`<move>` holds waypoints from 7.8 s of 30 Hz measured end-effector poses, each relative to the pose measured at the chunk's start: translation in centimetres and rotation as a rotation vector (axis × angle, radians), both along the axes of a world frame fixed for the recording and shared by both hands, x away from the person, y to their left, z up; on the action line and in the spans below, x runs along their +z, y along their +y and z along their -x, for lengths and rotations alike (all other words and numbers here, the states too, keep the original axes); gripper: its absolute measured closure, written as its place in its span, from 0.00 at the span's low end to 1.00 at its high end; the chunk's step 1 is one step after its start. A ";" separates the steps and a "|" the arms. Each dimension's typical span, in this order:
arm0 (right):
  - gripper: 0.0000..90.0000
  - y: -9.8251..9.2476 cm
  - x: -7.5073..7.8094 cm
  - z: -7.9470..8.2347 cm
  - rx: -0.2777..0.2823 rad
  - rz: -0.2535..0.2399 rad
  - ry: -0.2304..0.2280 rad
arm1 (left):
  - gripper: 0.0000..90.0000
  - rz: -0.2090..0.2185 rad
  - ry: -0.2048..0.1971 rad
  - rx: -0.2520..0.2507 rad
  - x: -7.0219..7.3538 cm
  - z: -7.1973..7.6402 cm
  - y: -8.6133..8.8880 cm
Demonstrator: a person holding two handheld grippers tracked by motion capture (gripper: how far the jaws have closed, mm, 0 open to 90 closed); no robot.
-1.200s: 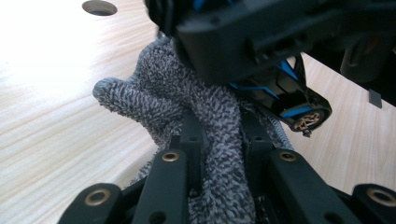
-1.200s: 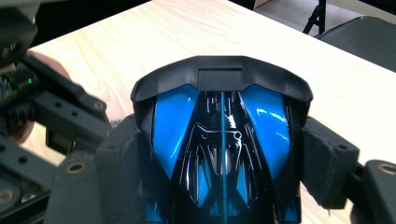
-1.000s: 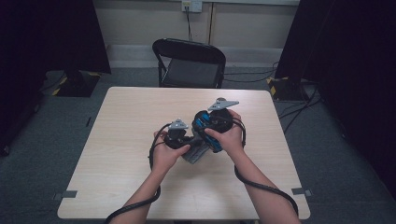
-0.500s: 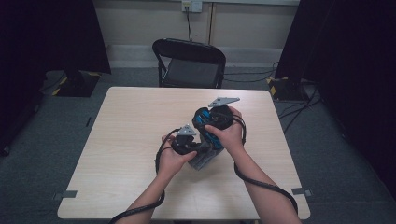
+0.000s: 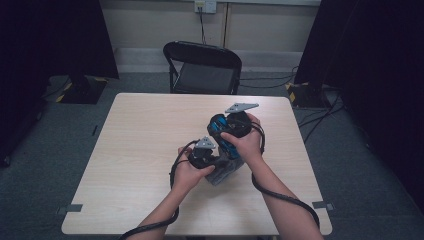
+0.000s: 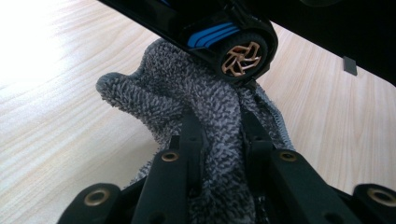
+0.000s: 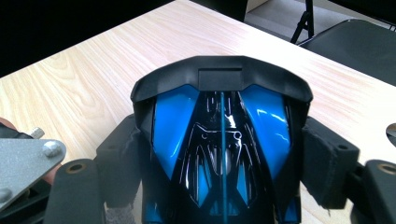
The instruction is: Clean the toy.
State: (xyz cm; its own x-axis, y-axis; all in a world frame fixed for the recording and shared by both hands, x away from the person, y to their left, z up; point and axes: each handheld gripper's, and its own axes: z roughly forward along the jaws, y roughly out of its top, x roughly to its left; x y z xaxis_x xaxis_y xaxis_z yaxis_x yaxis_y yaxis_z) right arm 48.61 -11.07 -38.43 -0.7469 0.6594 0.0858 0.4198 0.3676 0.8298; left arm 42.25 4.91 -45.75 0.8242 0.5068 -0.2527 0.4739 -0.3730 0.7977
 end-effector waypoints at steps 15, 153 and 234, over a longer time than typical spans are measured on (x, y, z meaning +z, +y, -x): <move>0.29 -0.1 0.2 -0.1 0.001 -0.006 -0.001 | 0.83 -0.006 -0.006 -0.016 -0.1 0.2 -0.5; 0.28 -14.7 -8.0 -0.3 -0.222 0.159 0.153 | 0.83 -0.131 -0.046 0.085 1.4 -0.7 8.8; 0.28 -15.4 -10.7 -2.1 -0.265 0.186 0.209 | 0.82 -0.219 -0.005 0.328 -1.3 -5.1 17.3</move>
State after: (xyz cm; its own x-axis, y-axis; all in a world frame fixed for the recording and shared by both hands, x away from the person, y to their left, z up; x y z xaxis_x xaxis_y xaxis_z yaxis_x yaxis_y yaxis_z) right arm 50.75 -26.42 -49.13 -0.5279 0.8456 0.0787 0.6734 0.3603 0.6455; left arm 47.33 22.23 -47.09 0.6102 0.7851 -0.1058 0.5930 -0.3641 0.7182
